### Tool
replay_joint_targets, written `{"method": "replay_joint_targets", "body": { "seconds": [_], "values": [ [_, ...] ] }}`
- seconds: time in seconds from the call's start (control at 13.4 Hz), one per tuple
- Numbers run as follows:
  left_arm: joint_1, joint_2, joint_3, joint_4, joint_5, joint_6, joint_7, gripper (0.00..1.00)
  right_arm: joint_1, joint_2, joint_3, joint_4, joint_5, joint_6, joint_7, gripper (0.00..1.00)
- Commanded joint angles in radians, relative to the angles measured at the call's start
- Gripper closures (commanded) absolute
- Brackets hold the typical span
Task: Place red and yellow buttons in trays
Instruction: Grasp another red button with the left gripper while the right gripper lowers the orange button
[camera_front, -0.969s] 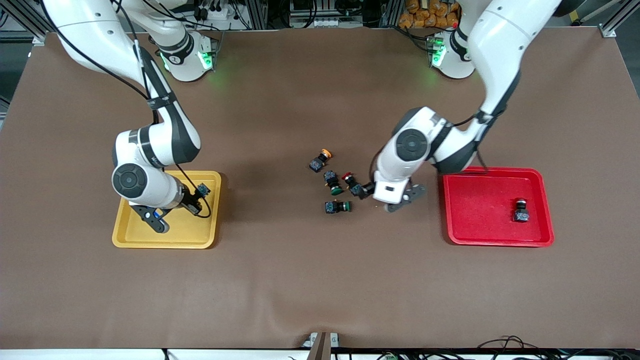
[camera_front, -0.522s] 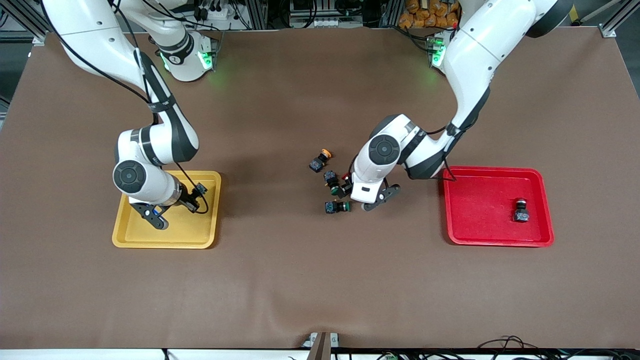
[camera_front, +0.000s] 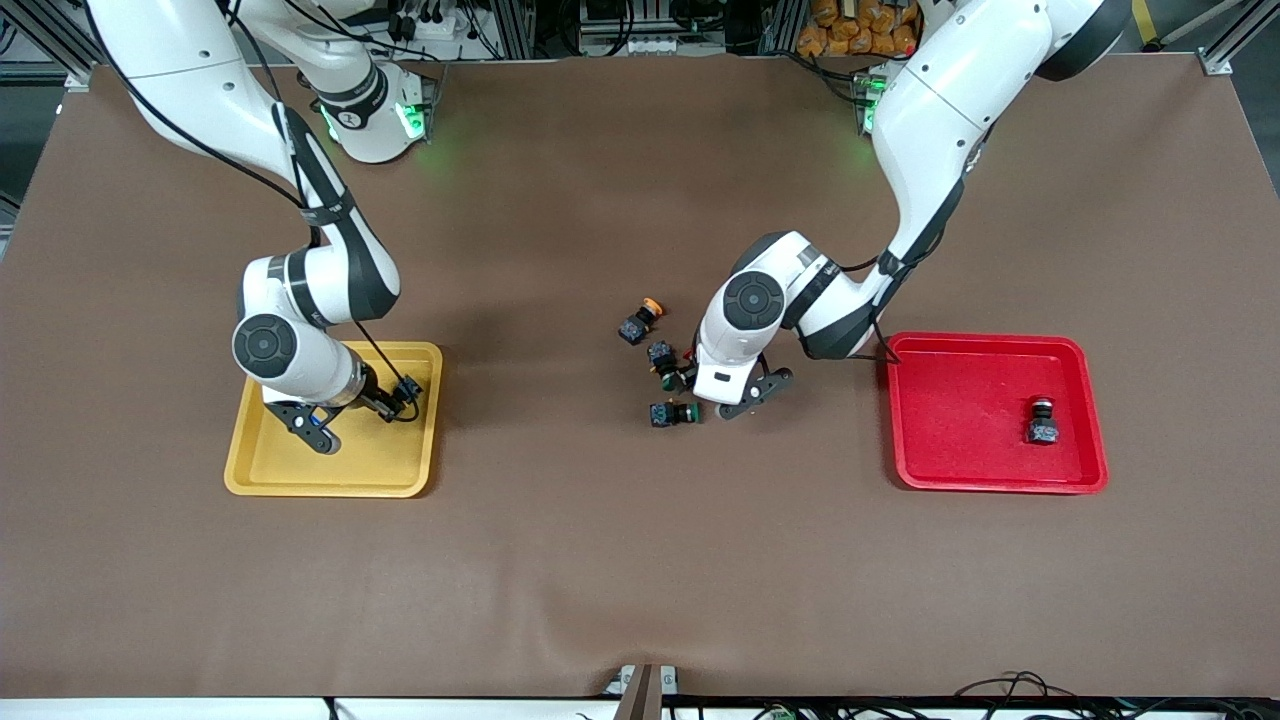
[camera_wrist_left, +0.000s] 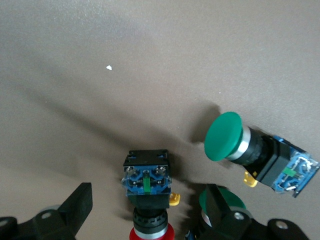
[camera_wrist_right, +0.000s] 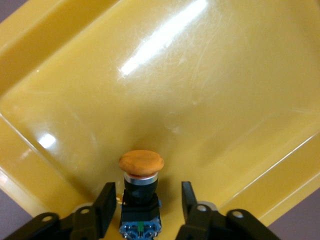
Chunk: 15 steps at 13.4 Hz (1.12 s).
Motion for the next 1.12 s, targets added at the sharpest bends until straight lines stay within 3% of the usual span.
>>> {"method": "replay_joint_targets", "body": {
  "seconds": [0.0,0.07,0.15,0.3,0.45,0.67,1.04],
  "values": [
    [-0.014,0.013,0.008,0.012,0.039,0.002,-0.030,0.00,0.002,-0.042,-0.017,-0.025,-0.006,-0.009,-0.055,0.00],
    [-0.014,0.017,0.008,0.014,0.040,0.002,-0.036,0.00,0.007,-0.045,-0.015,-0.010,-0.005,-0.046,-0.055,0.00],
    [-0.015,0.017,0.008,0.014,0.043,0.002,-0.040,0.08,0.010,-0.045,-0.015,0.022,-0.005,-0.092,-0.051,0.00],
    [-0.015,0.017,0.008,0.012,0.045,0.002,-0.042,0.33,0.022,-0.045,-0.014,0.082,0.008,-0.187,-0.046,0.00],
    [-0.015,0.016,0.008,0.012,0.045,0.002,-0.042,0.56,0.041,-0.045,-0.014,0.142,0.081,-0.288,-0.041,0.00],
    [-0.014,0.011,0.008,0.014,0.045,-0.002,-0.057,0.80,0.074,-0.046,-0.011,0.200,0.169,-0.390,-0.011,0.00],
    [0.046,-0.036,0.008,0.012,0.092,-0.041,-0.012,0.91,0.232,-0.045,-0.004,0.227,0.175,-0.389,0.251,0.00]
  ]
}}
